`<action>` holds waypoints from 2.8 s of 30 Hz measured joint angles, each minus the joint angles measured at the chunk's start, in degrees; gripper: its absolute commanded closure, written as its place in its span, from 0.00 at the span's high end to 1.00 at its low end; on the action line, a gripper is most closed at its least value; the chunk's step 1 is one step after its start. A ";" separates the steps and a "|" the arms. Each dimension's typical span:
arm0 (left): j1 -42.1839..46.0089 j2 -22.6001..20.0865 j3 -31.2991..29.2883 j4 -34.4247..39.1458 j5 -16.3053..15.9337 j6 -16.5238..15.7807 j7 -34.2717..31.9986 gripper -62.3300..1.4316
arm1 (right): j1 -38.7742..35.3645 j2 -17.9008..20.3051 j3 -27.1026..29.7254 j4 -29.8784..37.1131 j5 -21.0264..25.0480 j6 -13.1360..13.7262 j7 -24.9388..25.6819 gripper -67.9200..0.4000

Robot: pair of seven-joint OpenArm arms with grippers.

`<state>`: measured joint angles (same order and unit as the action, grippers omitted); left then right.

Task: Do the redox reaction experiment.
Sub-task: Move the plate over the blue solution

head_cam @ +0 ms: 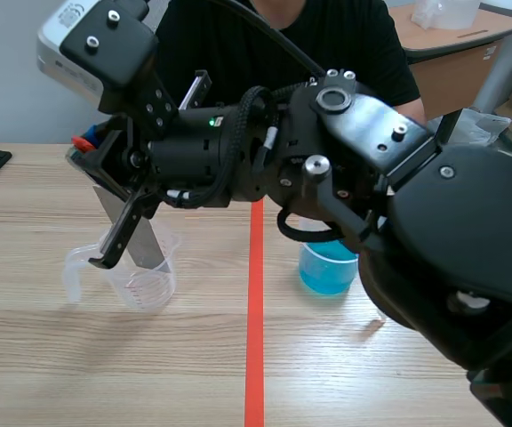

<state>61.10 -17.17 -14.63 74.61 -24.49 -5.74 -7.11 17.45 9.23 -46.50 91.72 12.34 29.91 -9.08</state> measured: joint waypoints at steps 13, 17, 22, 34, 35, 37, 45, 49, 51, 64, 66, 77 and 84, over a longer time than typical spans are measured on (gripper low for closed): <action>0.00 0.00 0.00 0.00 0.00 -0.02 0.00 1.00 | 0.00 4.79 5.49 15.39 12.94 0.15 -12.31 0.03; 0.00 0.00 0.00 0.00 0.00 -0.02 0.02 1.00 | 0.00 7.67 7.78 18.16 16.65 0.15 -13.44 0.03; 0.00 0.00 0.00 0.00 0.00 -0.02 0.02 1.00 | -0.02 12.00 11.54 18.86 21.00 0.42 -13.53 0.03; 0.00 0.02 0.00 0.00 -0.02 -0.02 0.02 1.00 | -0.33 25.51 20.63 18.86 31.19 2.58 -12.98 0.03; 0.00 0.00 0.00 0.00 0.00 -0.02 0.02 1.00 | -0.70 26.64 21.77 18.86 31.93 2.99 -12.70 0.03; 0.00 0.00 0.00 0.00 0.00 -0.02 0.02 1.00 | -2.19 28.81 24.46 18.86 32.68 3.17 -11.74 0.03; 0.00 0.00 0.00 0.00 0.00 -0.02 0.02 1.00 | -9.92 33.86 34.01 18.86 33.11 6.58 -10.12 0.03; 0.07 0.00 0.00 0.00 0.00 -0.28 -0.28 1.00 | -11.80 36.11 35.01 18.86 33.14 7.30 -6.67 0.03; 0.20 -0.02 0.00 0.04 0.00 -0.26 -0.39 1.00 | -11.96 36.94 34.97 18.86 33.14 7.39 -6.16 0.03; 0.22 -2.56 0.00 0.15 0.02 -2.86 -0.39 0.66 | -11.91 37.62 34.75 18.49 32.94 7.43 -3.21 0.03; 0.24 -3.21 0.00 0.15 -0.04 -2.86 -0.39 0.49 | -11.91 37.62 34.67 18.16 32.92 7.45 -3.08 0.03; 6.88 -13.46 -0.02 3.17 -8.15 -2.89 -6.95 0.10 | -11.91 37.62 33.35 17.88 32.46 7.67 -2.75 0.03; 7.63 -24.39 -0.07 5.46 -8.07 -4.70 -15.45 0.10 | -11.91 37.62 33.35 17.88 32.09 7.65 -2.73 0.03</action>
<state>68.73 -41.56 -14.70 80.07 -32.56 -10.44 -22.57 5.54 46.85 -13.15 109.60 44.42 37.56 -11.81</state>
